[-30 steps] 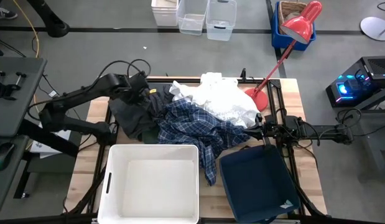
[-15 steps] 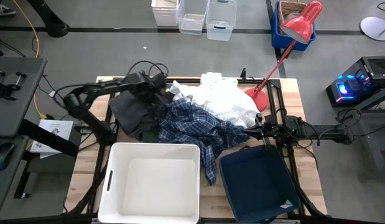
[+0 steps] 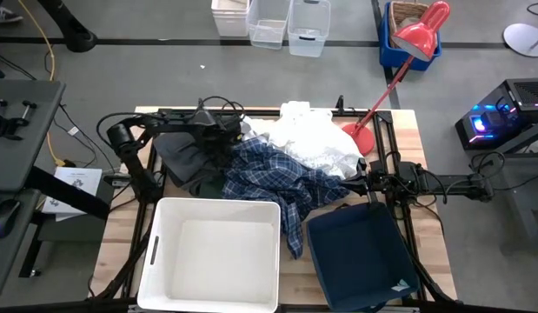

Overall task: Sort clothes
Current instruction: Put the grey shorts into the white bin, then put the blue patterned polo into the white bin

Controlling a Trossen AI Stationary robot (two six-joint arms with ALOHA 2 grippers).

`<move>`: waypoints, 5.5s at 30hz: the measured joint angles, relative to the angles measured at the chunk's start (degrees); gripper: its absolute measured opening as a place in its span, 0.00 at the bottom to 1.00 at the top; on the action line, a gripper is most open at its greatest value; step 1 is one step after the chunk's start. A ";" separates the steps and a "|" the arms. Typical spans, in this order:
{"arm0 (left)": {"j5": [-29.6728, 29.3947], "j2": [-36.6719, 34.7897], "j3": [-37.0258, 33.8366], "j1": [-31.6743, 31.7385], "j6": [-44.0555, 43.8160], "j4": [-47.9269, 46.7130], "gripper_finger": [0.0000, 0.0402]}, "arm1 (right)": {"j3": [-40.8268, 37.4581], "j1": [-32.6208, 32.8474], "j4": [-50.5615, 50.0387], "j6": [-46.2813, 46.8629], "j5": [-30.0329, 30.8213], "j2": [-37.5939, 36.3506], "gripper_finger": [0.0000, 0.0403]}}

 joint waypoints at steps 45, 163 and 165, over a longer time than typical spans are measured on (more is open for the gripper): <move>29.47 -39.85 33.58 -47.62 -24.30 7.25 0.00 | 0.00 0.01 -0.02 -0.02 0.00 0.00 0.00; 12.94 -40.36 29.31 -33.56 5.64 40.18 0.00 | 0.00 0.01 -0.07 -0.02 0.02 0.00 0.00; 17.47 -42.70 30.39 -36.16 5.55 46.98 0.00 | 0.00 0.00 -0.07 0.00 0.02 0.00 0.00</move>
